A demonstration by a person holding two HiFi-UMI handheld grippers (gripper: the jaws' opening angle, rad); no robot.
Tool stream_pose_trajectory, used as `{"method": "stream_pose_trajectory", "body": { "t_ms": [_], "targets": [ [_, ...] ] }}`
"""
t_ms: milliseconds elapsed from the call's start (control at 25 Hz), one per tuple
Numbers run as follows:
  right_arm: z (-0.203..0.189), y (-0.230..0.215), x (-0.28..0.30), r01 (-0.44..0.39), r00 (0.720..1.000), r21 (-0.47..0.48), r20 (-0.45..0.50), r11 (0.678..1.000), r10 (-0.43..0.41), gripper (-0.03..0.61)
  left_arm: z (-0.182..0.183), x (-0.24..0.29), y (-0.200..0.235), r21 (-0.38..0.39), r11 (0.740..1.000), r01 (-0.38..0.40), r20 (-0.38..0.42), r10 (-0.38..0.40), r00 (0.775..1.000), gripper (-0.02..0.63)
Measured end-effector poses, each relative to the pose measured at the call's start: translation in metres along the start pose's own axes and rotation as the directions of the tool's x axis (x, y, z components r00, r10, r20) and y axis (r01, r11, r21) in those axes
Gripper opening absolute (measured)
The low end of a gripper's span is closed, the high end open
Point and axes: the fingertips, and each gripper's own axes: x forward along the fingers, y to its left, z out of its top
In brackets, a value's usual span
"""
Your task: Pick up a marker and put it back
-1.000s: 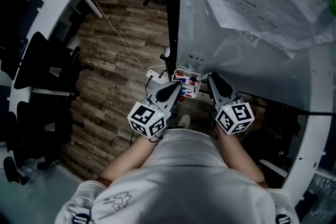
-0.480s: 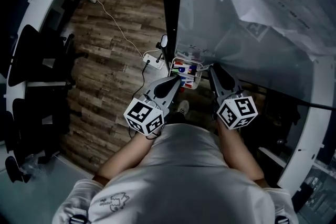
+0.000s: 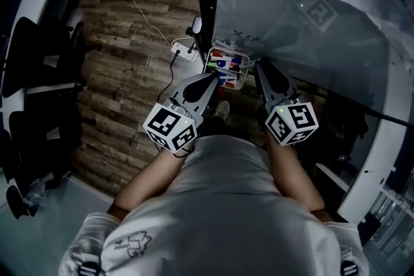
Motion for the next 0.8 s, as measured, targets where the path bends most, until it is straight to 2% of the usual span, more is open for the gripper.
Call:
{"method": "stream_pose_trajectory", "body": {
  "t_ms": [520, 800],
  "targets": [
    [-0.023, -0.002, 0.008, -0.019, 0.999, 0.052, -0.044, 0.998, 0.022, 0.078, -0.015, 0.005, 0.004, -0.018, 1.000, -0.006, -0.027, 0.005, 1.000, 0.005],
    [-0.031, -0.006, 0.010, -0.018, 0.998, 0.047, -0.061, 0.999, 0.021, 0.078, -0.020, 0.007, 0.007, -0.017, 1.000, -0.013, -0.038, 0.012, 0.999, 0.005]
  ]
}}
